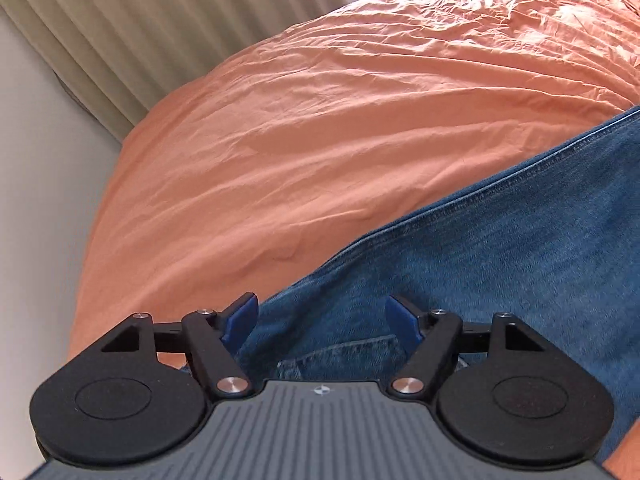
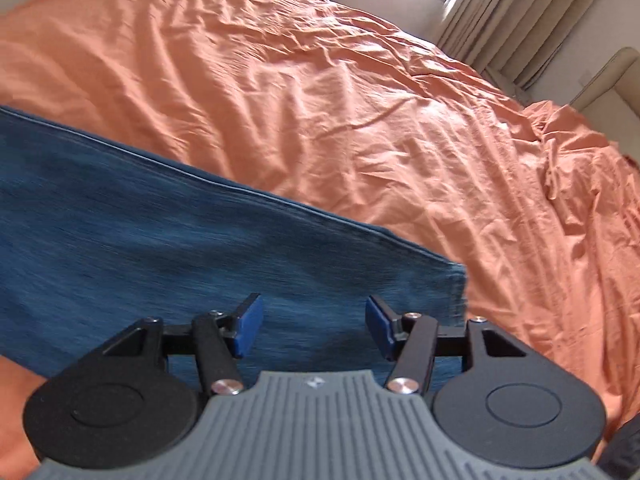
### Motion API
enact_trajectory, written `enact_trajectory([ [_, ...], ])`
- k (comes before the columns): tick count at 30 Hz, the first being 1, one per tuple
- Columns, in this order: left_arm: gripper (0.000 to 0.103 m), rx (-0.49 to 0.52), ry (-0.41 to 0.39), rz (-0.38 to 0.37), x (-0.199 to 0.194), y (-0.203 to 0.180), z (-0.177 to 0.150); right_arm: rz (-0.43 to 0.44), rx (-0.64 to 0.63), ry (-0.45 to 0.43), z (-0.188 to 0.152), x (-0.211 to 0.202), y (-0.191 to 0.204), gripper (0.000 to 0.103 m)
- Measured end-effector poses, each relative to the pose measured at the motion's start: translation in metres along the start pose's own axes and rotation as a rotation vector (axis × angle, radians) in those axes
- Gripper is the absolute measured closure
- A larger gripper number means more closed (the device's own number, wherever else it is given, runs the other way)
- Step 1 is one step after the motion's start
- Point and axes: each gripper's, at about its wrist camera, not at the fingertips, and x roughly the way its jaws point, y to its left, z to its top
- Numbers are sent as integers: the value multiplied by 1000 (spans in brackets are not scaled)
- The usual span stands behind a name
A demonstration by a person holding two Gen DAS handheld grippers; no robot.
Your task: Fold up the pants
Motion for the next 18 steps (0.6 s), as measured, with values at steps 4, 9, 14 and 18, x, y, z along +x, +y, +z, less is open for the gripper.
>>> enact_trajectory([
  [4, 17, -52, -5, 1, -25, 24, -31, 158, 95, -47, -10, -19, 68, 50],
  [9, 17, -110, 0, -9, -42, 64, -66, 272, 206, -86, -27, -23, 152, 51],
  [14, 13, -288, -28, -95, -33, 118, -90, 325, 296, -157, -37, -15, 212, 51],
  [18, 12, -467, -16, -173, 0, 151, -103, 375, 292, -183, -34, -1, 235, 51],
])
